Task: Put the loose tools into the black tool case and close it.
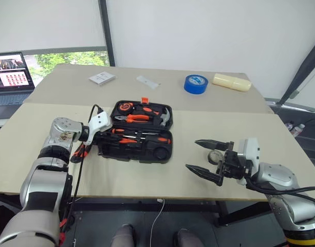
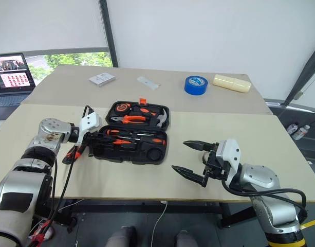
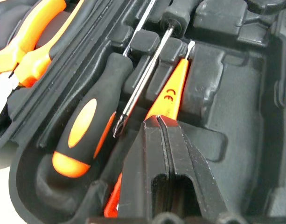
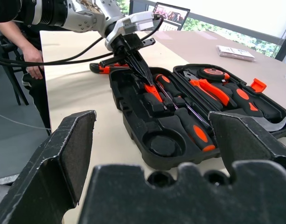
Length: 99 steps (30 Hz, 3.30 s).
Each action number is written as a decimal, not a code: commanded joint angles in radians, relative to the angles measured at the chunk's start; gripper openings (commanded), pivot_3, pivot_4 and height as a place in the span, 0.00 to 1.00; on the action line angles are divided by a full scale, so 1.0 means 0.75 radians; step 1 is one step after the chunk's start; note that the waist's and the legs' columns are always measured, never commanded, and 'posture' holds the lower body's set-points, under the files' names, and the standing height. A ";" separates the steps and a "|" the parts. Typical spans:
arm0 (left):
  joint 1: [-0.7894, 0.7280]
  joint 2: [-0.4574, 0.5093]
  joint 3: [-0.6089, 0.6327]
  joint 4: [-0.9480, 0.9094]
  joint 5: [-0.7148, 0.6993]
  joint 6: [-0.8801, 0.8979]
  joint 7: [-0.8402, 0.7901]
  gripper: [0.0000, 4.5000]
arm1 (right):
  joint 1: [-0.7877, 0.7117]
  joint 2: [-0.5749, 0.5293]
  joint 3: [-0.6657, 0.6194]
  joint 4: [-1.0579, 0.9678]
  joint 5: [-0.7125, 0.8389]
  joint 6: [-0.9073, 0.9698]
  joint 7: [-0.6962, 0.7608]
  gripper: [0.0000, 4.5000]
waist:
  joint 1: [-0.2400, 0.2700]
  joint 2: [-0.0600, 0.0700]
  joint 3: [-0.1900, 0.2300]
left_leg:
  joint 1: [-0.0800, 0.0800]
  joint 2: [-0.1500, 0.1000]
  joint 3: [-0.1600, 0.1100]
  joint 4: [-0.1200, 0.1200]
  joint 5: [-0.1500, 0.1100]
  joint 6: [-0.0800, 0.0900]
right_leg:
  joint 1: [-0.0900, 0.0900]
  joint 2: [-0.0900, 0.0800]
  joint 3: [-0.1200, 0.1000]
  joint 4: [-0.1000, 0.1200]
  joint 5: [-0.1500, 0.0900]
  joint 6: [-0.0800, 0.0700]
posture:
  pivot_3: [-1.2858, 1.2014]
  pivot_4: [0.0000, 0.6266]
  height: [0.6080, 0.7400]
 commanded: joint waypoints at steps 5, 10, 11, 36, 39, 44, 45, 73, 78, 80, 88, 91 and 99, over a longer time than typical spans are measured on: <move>0.039 -0.007 0.105 -0.045 -0.122 -0.047 0.001 0.01 | -0.009 -0.005 -0.021 -0.024 0.006 -0.011 0.001 1.00 | 0.001 0.000 0.000 | 0.000 0.000 0.000 0.000 0.000 0.000 | 0.000 0.000 0.000 0.000 0.000 0.000 | 0.52 0.24 1.00; 0.219 0.065 0.386 -0.307 -0.445 0.050 -0.062 0.15 | 0.011 0.019 -0.049 -0.003 -0.039 -0.118 0.000 1.00 | -0.005 0.000 0.000 | -0.001 0.001 0.000 -0.001 0.000 0.000 | -0.002 0.000 0.000 0.000 0.000 0.000 | 0.52 0.24 1.00; 0.318 0.095 0.436 -0.416 -0.491 0.081 -0.050 0.24 | 0.011 0.033 -0.054 0.013 -0.067 -0.171 -0.004 1.00 | -0.011 0.000 0.000 | -0.001 0.001 0.000 -0.001 0.000 0.000 | -0.002 0.000 0.000 0.000 0.000 -0.001 | 0.52 0.24 1.00; 1.631 0.100 1.087 -1.687 -0.986 0.917 0.859 1.00 | -0.045 0.092 -0.053 0.194 -0.012 -0.413 0.191 1.00 | 0.016 0.004 0.000 | 0.005 0.004 0.007 -0.004 -0.008 -0.011 | -0.005 -0.011 -0.008 -0.005 -0.008 -0.008 | 0.52 0.24 1.00; 1.518 0.164 0.969 -1.731 -0.953 1.087 0.970 1.00 | -0.089 0.089 -0.046 0.210 -0.012 -0.392 0.189 1.00 | 0.002 0.004 -0.002 | 0.006 0.004 0.007 -0.004 -0.008 -0.011 | -0.005 -0.010 -0.007 -0.005 -0.007 -0.008 | 0.52 0.24 1.00; 1.274 0.183 0.750 -1.692 -0.843 1.276 1.163 1.00 | -0.138 0.084 -0.024 0.220 -0.010 -0.357 0.200 1.00 | -0.008 0.005 -0.002 | 0.005 0.004 0.008 -0.005 -0.008 -0.010 | -0.003 -0.005 -0.003 -0.004 -0.002 -0.011 | 0.52 0.24 1.00; 1.239 0.174 0.725 -1.682 -0.836 1.291 1.174 1.00 | -0.141 0.084 -0.022 0.219 -0.010 -0.353 0.202 1.00 | -0.008 0.005 -0.002 | 0.005 0.004 0.008 -0.006 -0.007 -0.009 | -0.003 -0.003 -0.002 -0.003 0.002 -0.005 | 0.52 0.24 1.00; 0.616 0.285 0.268 -1.038 -0.633 0.400 -0.037 0.40 | -0.067 -0.056 -0.088 0.207 0.045 -0.232 0.293 1.00 | 0.027 0.005 -0.001 | 0.005 0.002 0.007 -0.012 -0.007 -0.012 | -0.004 -0.005 -0.004 -0.008 -0.004 -0.015 | 0.52 0.24 1.00; 0.327 0.209 0.011 -0.800 -0.424 0.093 -0.300 0.40 | -0.069 -0.068 -0.096 0.217 0.026 -0.242 0.290 1.00 | 0.032 0.005 -0.001 | 0.001 0.001 0.008 -0.006 -0.004 -0.006 | -0.002 -0.003 0.000 -0.008 -0.002 -0.011 | 0.52 0.24 1.00; 0.244 0.175 -0.058 -0.672 -0.328 -0.053 -0.315 0.40 | -0.062 -0.069 -0.100 0.204 0.024 -0.239 0.281 1.00 | 0.027 0.005 -0.001 | 0.000 0.001 0.007 -0.004 -0.001 -0.001 | -0.002 -0.002 0.000 -0.007 0.001 -0.003 | 0.52 0.24 1.00; 0.088 0.107 -0.172 -0.314 -0.166 -0.415 -0.322 0.40 | 0.002 -0.072 -0.125 0.140 0.017 -0.234 0.237 1.00 | 0.002 0.005 0.000 | -0.001 0.001 0.005 -0.004 -0.002 0.002 | -0.003 -0.001 0.001 -0.005 0.000 -0.001 | 0.52 0.24 1.00; 0.054 0.097 -0.188 -0.225 -0.108 -0.499 -0.297 0.40 | 0.020 -0.076 -0.130 0.125 0.018 -0.233 0.226 1.00 | 0.003 0.005 0.000 | -0.001 0.001 0.005 -0.002 -0.002 0.002 | -0.002 -0.001 0.001 -0.004 0.000 -0.001 | 0.52 0.24 1.00; -0.002 0.096 -0.195 -0.084 -0.011 -0.586 -0.236 0.40 | 0.033 -0.079 -0.130 0.110 0.017 -0.229 0.207 1.00 | 0.002 0.005 0.000 | -0.001 0.001 0.005 -0.001 -0.002 0.002 | -0.002 -0.002 0.001 -0.004 0.000 0.001 | 0.52 0.24 1.00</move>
